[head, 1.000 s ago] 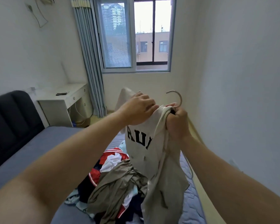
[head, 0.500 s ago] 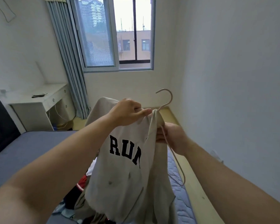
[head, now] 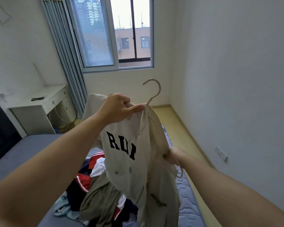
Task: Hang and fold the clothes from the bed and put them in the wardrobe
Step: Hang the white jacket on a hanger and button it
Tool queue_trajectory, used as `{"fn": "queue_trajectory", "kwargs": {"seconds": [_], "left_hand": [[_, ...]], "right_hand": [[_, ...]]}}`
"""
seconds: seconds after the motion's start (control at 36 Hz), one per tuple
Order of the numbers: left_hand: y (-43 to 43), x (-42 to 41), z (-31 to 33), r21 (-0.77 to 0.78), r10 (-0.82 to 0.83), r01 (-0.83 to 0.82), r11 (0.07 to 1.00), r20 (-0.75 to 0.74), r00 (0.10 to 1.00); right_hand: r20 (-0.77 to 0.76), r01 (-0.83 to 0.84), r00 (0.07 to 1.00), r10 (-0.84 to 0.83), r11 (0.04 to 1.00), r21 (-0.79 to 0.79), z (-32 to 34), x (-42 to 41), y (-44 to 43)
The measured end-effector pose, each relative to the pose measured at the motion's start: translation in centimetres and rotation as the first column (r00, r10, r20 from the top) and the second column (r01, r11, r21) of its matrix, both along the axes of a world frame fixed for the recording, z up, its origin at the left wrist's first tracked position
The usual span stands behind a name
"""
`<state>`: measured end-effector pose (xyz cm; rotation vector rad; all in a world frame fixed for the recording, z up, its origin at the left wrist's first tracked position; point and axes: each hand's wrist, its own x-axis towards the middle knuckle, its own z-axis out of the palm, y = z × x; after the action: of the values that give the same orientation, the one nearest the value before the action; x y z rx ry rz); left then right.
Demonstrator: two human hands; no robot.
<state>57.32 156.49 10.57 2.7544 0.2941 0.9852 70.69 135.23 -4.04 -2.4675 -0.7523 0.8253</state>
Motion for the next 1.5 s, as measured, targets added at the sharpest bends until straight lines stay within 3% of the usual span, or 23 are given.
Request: {"fn": "queue_trajectory", "kwargs": {"seconds": [0.11,0.19,0.33,0.47,0.58,0.69,0.97,1.03,1.14,1.25,1.33,1.42,1.5], "left_hand": [[0.9,-0.5,-0.5,-0.020,0.060,-0.060,0.998,0.009,0.998],[1.3,-0.6,-0.7,0.037,0.112,-0.113,0.993,0.028,0.993],[1.2,0.1,-1.4,0.226,0.242,-0.248,0.942,0.055,0.969],[1.8,0.9,-1.8,0.247,0.381,-0.356,0.902,-0.063,0.922],[2.2,1.0,-2.0,0.213,0.414,-0.389,0.897,-0.091,0.906],[1.9,1.5,-2.0,0.162,0.421,-0.400,0.902,-0.128,0.898],[-0.7,3.3,-2.2,0.076,0.381,-0.374,0.924,-0.113,0.918],[-1.5,3.9,-2.1,0.064,0.355,-0.349,0.935,-0.109,0.929],[-3.9,5.8,-2.0,0.068,0.280,-0.274,0.959,-0.092,0.956],[-7.1,7.4,-2.4,0.143,0.192,-0.179,0.973,-0.080,0.978],[-9.4,8.1,-2.7,0.073,0.082,-0.074,0.995,-0.121,0.989],[-11.4,8.5,-2.7,-0.038,-0.029,0.024,0.999,-0.123,0.992],[-13.1,8.4,-2.3,-0.096,-0.098,0.087,0.992,-0.109,0.989]], "right_hand": [[0.135,0.081,0.988,-0.079,0.997,-0.007,1.4,1.7,-0.4],[0.153,0.152,0.976,-0.156,0.988,0.039,2.9,3.0,-0.5],[0.113,0.301,0.932,-0.343,0.911,0.281,5.6,4.1,0.1],[0.311,0.192,0.894,-0.323,0.902,0.386,9.9,4.8,1.1],[0.585,0.029,0.779,-0.227,0.944,0.329,12.9,5.0,1.0],[0.764,-0.052,0.618,-0.188,0.959,0.278,15.8,4.3,0.9],[0.903,0.051,0.429,-0.018,0.999,-0.004,21.2,1.7,-0.7],[0.889,0.095,0.456,-0.040,0.995,-0.004,21.5,1.5,-1.6],[0.773,0.210,0.607,-0.183,0.975,0.066,21.3,1.1,-3.4],[0.790,0.309,0.580,-0.199,0.951,0.012,21.1,0.1,-5.4],[0.738,0.358,0.624,-0.257,0.933,0.022,21.2,-0.3,-6.5],[0.510,0.426,0.715,-0.478,0.876,0.225,20.7,-0.5,-8.4],[0.041,0.528,0.778,-0.627,0.688,0.497,19.6,-1.6,-11.2]]}}
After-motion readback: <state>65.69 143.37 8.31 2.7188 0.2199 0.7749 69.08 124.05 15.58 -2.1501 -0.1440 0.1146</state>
